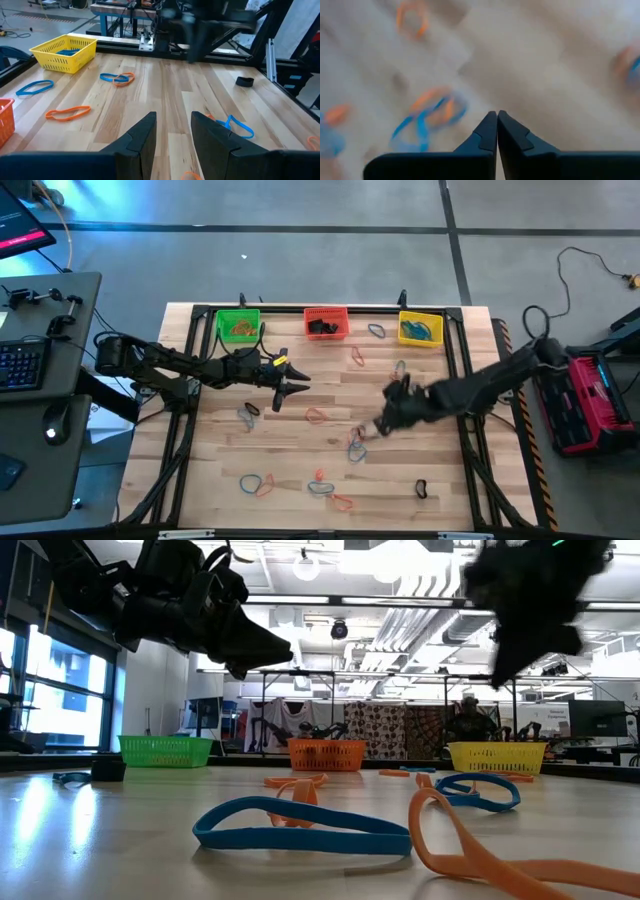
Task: Sort rubber bands into baskets
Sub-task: Put the blue rubber band into the yellow bin
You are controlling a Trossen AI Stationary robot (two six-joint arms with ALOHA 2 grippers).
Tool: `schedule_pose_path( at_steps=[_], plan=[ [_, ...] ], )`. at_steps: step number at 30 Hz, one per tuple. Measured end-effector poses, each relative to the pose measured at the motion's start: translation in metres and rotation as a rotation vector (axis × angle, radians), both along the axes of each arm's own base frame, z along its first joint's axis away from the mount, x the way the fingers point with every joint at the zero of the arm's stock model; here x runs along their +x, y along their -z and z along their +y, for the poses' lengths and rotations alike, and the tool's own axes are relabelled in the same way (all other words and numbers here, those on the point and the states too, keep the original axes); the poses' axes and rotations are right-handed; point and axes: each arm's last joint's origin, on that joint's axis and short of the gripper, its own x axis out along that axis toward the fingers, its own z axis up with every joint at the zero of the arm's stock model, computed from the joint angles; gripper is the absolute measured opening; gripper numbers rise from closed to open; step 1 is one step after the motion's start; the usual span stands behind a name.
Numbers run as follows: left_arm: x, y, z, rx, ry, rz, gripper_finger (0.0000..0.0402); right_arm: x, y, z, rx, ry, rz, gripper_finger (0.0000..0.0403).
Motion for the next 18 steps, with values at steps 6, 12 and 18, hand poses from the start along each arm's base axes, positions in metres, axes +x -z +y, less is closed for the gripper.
schedule_pose_path(
  at_steps=[6, 12, 18],
  plan=[
    [0.000, 0.000, 0.000, 0.004, 0.001, 0.001, 0.0115, -0.009, 0.022, 0.057, 0.236, 0.055, 0.067, 0.0000],
    [0.000, 0.000, 0.000, 0.004, 0.001, 0.002, 0.0115, -0.003, 0.041, 0.094, 0.355, 0.063, 0.029, 0.0001],
    [0.000, 0.000, 0.000, 0.004, 0.001, 0.002, 0.0115, 0.019, 0.067, 0.101, 0.363, 0.042, -0.011, 0.0042]
  ],
)
